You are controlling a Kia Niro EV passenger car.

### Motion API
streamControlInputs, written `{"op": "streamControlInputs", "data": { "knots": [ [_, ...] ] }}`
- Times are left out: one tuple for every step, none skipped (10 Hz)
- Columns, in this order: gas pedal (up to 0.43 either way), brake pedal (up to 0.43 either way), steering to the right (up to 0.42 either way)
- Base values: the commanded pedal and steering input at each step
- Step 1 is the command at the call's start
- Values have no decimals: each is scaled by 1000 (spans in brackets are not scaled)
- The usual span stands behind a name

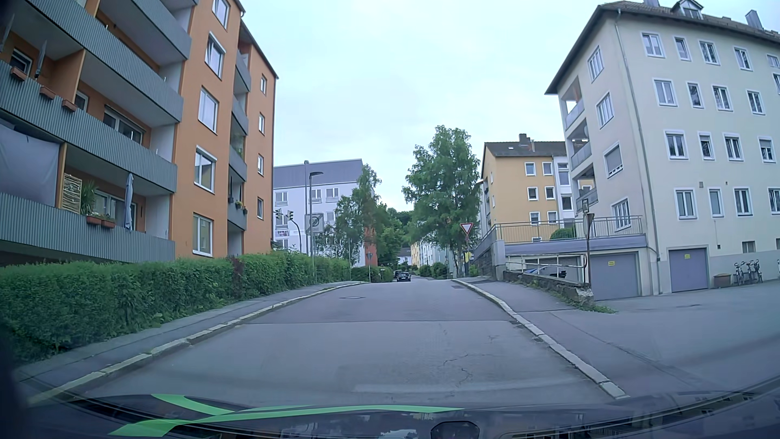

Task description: Follow the waypoints while adhering to traffic rules and regulations

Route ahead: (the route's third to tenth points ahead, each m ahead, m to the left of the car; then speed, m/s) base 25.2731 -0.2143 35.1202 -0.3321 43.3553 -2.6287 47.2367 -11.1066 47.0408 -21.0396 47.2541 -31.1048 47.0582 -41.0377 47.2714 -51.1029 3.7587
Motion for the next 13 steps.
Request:
{"op": "streamControlInputs", "data": {
  "knots": [
    [138,0,-13],
    [138,0,-13],
    [138,0,-13],
    [138,0,-14],
    [138,0,-13],
    [138,0,-13],
    [138,0,-13],
    [138,0,-13],
    [138,0,-11],
    [138,0,-8],
    [138,0,-4],
    [138,0,-1],
    [138,0,0]
  ]
}}
